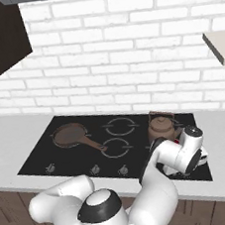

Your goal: Pick the kettle from the counter and place it on a stove burner. Then turn the burner on.

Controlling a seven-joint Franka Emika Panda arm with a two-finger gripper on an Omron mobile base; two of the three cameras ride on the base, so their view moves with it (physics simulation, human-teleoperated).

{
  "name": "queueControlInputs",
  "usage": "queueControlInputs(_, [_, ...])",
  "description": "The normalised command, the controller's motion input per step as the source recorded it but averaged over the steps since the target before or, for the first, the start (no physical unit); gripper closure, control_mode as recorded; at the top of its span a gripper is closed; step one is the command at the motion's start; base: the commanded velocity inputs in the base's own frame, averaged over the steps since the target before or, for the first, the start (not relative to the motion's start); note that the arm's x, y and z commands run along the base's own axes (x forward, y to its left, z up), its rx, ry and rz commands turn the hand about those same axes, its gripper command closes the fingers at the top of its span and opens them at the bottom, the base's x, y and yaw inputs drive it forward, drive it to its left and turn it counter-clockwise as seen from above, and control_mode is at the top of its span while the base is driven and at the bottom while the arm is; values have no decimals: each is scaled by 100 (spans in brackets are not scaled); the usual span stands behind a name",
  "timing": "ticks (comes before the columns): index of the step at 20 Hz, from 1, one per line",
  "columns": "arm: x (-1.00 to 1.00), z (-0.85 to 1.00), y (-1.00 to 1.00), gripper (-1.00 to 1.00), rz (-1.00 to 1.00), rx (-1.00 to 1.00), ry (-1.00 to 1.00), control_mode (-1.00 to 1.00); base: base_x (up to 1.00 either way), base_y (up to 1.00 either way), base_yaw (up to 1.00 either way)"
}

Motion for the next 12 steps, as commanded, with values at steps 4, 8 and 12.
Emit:
queueControlInputs(4, [0,0,0,-100,0,0,0,-100,0,0,0])
queueControlInputs(8, [0,0,0,-100,0,0,0,-100,0,0,0])
queueControlInputs(12, [0,0,0,-100,0,0,0,-100,0,0,0])
